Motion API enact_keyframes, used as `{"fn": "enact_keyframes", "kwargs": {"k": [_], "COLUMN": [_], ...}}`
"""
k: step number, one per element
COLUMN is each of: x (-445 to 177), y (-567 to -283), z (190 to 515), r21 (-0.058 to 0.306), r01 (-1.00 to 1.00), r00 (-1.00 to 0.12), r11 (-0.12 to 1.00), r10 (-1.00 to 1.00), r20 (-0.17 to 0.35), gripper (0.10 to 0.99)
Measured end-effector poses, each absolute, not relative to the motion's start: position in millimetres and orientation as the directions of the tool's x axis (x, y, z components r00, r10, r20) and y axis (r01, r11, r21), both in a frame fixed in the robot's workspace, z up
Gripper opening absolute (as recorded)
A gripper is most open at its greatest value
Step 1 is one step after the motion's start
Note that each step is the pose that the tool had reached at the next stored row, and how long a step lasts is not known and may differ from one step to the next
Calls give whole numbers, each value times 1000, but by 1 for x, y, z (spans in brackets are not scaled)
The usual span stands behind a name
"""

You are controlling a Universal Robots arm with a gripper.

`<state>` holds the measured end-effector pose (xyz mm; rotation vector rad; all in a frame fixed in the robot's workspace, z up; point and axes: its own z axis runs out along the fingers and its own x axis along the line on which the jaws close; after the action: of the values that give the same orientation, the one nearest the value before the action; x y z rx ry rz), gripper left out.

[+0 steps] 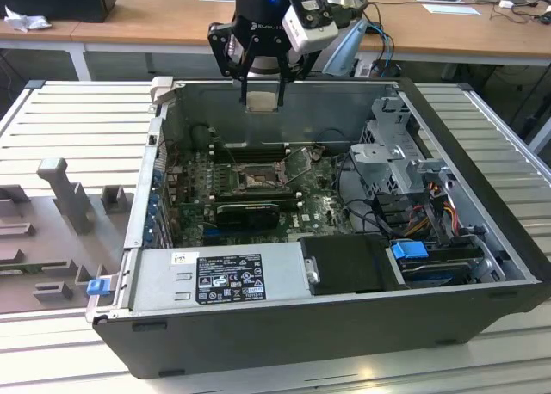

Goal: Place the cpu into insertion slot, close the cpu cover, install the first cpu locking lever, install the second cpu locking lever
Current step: 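Place the cpu into insertion slot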

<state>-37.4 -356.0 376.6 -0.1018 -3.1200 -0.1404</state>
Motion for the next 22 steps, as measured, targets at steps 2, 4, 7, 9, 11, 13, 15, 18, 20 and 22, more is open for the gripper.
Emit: {"fn": "enact_keyframes", "kwargs": {"k": [2, 4, 7, 9, 11, 13, 15, 18, 20, 22], "x": [-37, -37, -37, -37, -37, -37, -37, -37, -37, -37], "y": [-356, -356, -356, -356, -356, -356, -356, -356, -356, -356], "z": [375, 374, 374, 374, 374, 374, 374, 373, 373, 373], "r21": [89, 89, 89, 89, 89, 89, 89, 89, 89, 89], "r01": [66, 70, 104, 145, 168, 185, 199, 224, 235, 252], "r00": [-998, -997, -995, -989, -986, -983, -980, -975, -972, -968], "r11": [994, 994, 991, 985, 982, 979, 976, 971, 968, 964], "r10": [65, 68, 102, 144, 167, 184, 198, 223, 234, 251], "r20": [20, 20, 20, 20, 20, 20, 20, 20, 20, 20], "gripper": [529, 529, 529, 529, 529, 529, 529, 529, 529, 529]}}
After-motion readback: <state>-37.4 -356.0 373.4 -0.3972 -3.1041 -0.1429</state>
